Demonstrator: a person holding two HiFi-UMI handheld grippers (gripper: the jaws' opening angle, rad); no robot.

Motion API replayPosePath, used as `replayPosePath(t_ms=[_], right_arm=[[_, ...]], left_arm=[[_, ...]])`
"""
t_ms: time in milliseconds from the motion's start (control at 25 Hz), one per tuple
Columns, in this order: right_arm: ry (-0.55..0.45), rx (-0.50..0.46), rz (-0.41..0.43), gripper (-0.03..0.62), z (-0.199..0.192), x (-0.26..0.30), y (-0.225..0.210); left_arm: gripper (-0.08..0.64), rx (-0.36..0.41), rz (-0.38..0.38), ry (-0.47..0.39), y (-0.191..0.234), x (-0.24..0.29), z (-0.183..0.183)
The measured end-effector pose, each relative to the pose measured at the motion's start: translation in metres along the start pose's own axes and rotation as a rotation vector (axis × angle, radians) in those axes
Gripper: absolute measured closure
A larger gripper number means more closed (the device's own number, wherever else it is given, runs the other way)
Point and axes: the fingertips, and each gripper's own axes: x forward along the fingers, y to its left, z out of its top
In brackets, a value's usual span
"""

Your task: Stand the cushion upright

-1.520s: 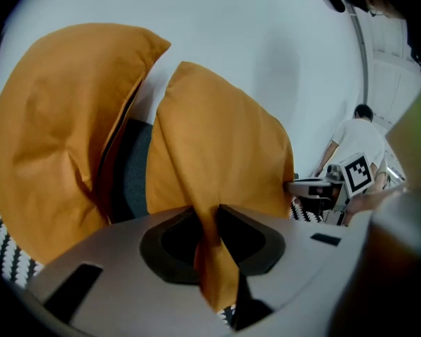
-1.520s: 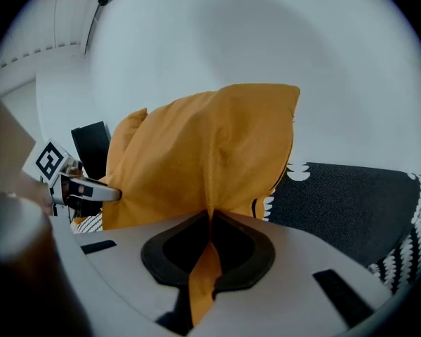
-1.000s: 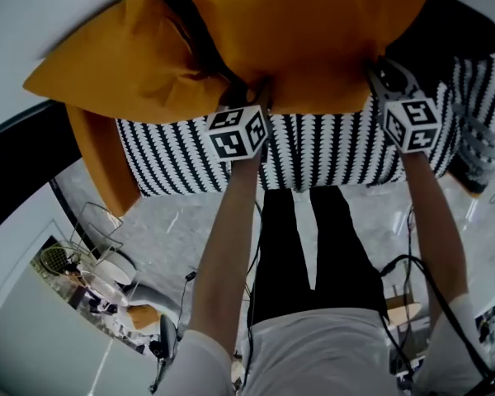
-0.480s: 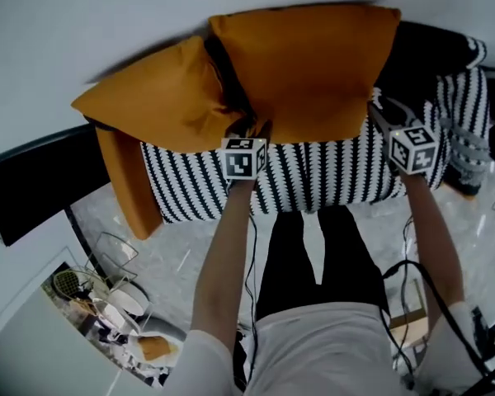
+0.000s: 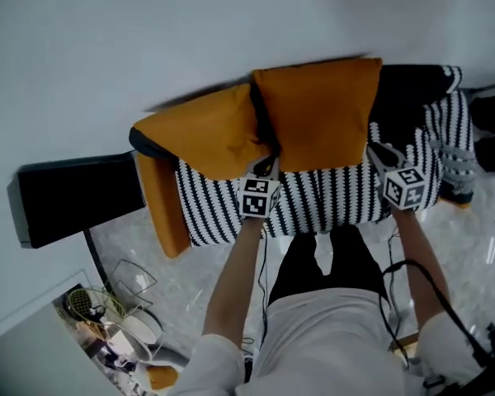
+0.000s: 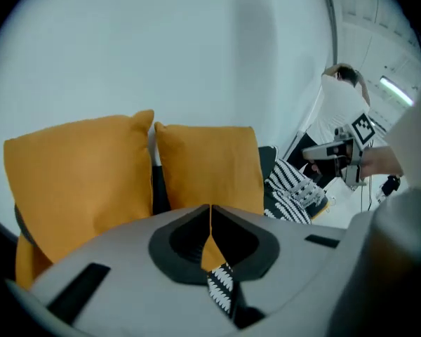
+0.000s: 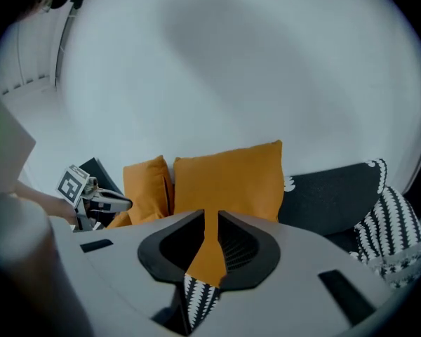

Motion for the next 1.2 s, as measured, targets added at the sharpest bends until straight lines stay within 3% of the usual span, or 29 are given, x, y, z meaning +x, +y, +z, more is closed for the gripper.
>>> replayPosePath(t_ms=[240, 680, 920, 1200], right_arm=[[-0.078, 0.080, 0.065, 0.541, 0.013, -0.047, 0.059], [-0.117, 0.037, 0.108, 0.543, 0.020, -0.107, 0.119], [-0.142, 0.023, 0.154, 0.543, 0.017, -0.140, 0.122], [-0.116, -0.098, 0.224, 0.543, 0.013, -0.169, 0.137]], left_arm=[[0.558, 0.015, -0.036, -0.097, -0.027, -0.063, 0.026], [0.558, -0.029, -0.187, -0.144, -0.069, -0.142, 0.034], [0.558, -0.044, -0.101, -0.201, -0.080, -0.174, 0.033], [0.558, -0.098, -0.051, -0.285, -0.112, -0.213, 0.021]])
